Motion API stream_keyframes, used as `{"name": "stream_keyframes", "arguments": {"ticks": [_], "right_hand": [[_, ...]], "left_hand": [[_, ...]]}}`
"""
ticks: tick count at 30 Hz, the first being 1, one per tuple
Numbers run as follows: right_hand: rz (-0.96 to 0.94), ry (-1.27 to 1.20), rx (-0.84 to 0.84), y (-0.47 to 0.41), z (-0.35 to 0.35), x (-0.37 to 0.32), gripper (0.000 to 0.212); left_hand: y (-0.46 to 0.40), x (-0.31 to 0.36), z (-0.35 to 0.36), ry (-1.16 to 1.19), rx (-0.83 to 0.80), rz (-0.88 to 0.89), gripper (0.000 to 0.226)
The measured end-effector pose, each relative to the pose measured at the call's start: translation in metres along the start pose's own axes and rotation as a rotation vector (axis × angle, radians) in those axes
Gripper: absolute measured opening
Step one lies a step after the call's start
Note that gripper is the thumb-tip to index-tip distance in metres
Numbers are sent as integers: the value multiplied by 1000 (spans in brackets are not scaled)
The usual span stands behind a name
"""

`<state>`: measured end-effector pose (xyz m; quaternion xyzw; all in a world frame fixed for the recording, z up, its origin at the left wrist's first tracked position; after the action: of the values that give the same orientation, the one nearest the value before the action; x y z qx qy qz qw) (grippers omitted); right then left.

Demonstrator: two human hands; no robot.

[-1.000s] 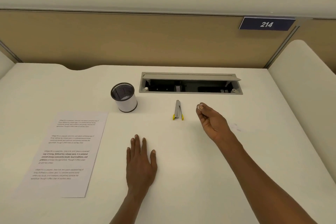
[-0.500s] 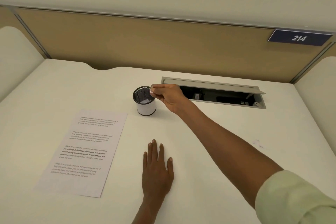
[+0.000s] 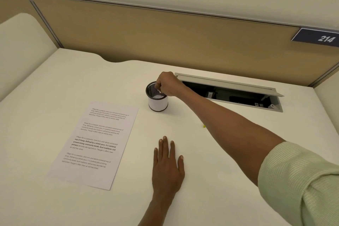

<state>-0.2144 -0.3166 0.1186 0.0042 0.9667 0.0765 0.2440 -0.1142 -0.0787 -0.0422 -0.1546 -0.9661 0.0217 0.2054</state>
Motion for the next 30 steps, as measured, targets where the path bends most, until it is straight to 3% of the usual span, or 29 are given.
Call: {"name": "stream_keyframes", "arguments": {"ticks": [14,21,26,30], "right_hand": [[-156,127,92,8,-3,-10,18],[-233,182,52,11,3,-11,39],[-187,41,236,16,5,-2,32],[-103,-188,536,50,1,16,26]], "left_hand": [[1,-2,3,-5,-7,-7,60],[1,-2,2,-9,2,-4,60],[0,-2,2,-19,-9,-12,61],[1,-4,2,-5,-4,-6,60]]}}
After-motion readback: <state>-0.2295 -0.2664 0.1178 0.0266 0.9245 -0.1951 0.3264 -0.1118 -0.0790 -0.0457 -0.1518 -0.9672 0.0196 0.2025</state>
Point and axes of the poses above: each hand's wrist, its own y-axis away from the middle knuckle, its own z-axis out of the palm, x = y × z, the point moved 2 cm from there along -y, towards the middle knuckle, and after that the axes turned 2 degrees about z, right-handed, at the moved point
